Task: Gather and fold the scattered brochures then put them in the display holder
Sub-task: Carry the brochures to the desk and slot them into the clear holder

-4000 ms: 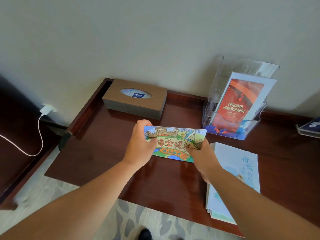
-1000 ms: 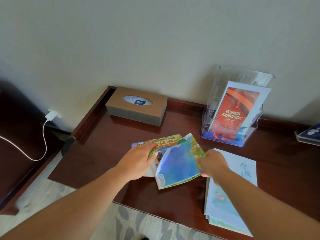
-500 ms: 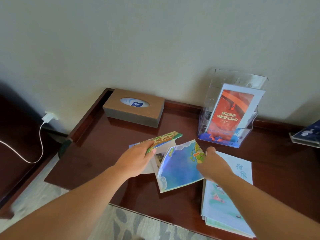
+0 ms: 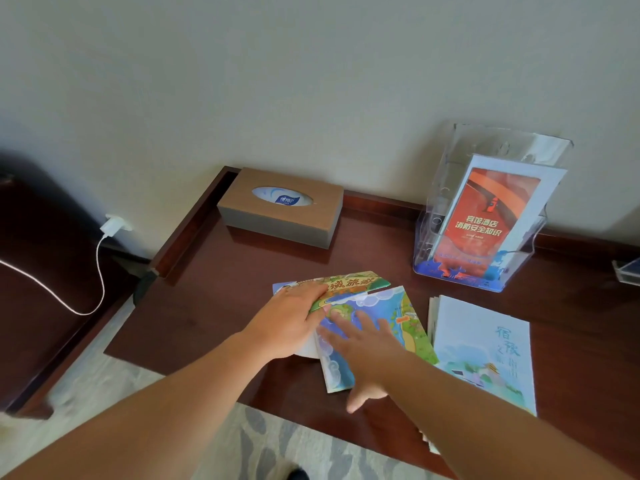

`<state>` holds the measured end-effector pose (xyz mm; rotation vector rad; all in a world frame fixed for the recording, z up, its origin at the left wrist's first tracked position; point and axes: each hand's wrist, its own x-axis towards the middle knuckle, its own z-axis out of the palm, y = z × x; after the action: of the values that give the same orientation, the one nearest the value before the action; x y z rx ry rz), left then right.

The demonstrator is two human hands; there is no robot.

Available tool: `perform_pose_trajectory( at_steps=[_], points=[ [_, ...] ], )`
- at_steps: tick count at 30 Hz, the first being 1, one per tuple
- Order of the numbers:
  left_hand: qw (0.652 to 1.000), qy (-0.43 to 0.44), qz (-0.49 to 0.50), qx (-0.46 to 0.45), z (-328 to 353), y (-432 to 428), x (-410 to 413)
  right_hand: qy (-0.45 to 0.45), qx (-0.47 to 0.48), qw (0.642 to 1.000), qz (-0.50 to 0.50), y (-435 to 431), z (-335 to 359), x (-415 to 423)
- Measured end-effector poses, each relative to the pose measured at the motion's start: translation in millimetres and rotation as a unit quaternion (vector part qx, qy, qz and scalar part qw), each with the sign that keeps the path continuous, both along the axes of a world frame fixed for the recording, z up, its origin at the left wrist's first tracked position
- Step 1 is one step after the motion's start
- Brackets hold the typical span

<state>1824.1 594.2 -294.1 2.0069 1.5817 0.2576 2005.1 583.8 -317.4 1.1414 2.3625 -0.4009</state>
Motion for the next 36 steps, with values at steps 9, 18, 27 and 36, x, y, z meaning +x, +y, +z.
perform_pose_trajectory(
  at_steps=[9,18,27,36],
  points=[
    [0.998,0.048,-0.038,0.014,-15.1,-4.1,6.8,0.087,-0.029,0.995,-0.043,7.8,1.3,-19.1],
    [0.995,0.067,-0.068,0.013,-24.9,-9.4,3.0,0.150,0.063,0.978,-0.133,-10.0,-1.0,30.6],
    [0.996,0.065,-0.068,-0.001,-22.0,-8.5,3.4,0.122,0.040,0.967,-0.220,-26.3,-0.8,56.3],
    [0.995,0.069,-0.071,-0.003,-21.1,-10.1,2.9,0.126,0.069,0.951,-0.275,-25.5,-6.8,51.3]
  ],
)
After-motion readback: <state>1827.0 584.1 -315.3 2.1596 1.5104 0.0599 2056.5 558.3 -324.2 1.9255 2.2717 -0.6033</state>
